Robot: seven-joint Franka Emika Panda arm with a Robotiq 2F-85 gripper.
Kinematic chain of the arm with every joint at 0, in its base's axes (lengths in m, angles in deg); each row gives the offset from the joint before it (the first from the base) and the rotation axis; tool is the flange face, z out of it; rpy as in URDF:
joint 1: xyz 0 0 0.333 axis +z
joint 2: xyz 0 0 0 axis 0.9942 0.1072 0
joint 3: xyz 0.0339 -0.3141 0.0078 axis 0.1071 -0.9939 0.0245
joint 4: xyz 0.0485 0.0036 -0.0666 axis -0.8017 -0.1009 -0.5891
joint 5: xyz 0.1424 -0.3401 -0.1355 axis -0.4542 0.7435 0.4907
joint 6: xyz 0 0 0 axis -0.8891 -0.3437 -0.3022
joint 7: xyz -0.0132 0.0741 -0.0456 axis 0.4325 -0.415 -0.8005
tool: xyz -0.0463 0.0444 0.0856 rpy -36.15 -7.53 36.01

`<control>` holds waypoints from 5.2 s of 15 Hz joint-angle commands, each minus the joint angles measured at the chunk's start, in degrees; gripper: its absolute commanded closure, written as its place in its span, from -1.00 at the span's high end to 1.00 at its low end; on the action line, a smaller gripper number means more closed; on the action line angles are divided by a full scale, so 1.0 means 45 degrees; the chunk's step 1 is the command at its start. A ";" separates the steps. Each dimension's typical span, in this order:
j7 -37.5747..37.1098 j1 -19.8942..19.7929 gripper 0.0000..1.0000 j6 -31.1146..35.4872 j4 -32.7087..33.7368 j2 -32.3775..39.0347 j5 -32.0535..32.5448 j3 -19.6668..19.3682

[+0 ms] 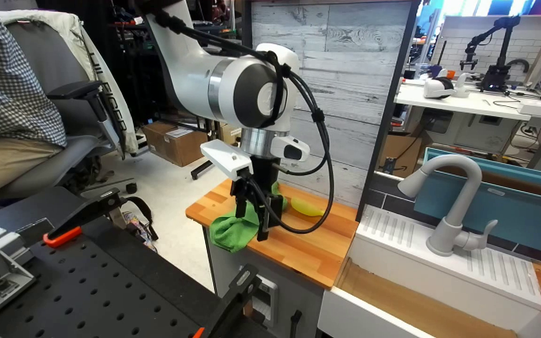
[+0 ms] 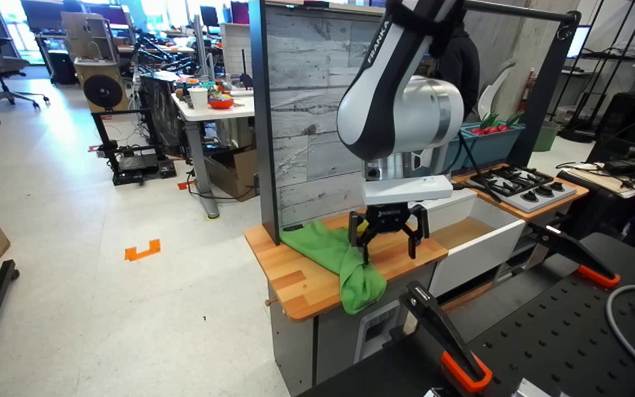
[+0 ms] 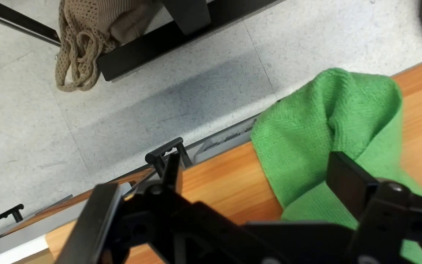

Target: Fold the green towel

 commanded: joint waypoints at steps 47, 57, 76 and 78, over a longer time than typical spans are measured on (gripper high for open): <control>-0.0149 0.0916 -0.99 -0.0102 0.1114 -0.1835 -0.0685 0.0145; -0.1117 0.0868 -0.99 -0.1622 0.4902 0.0465 -0.1464 0.0173; -0.2783 0.1291 -0.99 -0.2074 0.9342 0.4953 -0.1025 -0.0748; -0.2827 0.1279 -0.47 -0.2263 0.9591 0.5090 -0.1025 -0.0739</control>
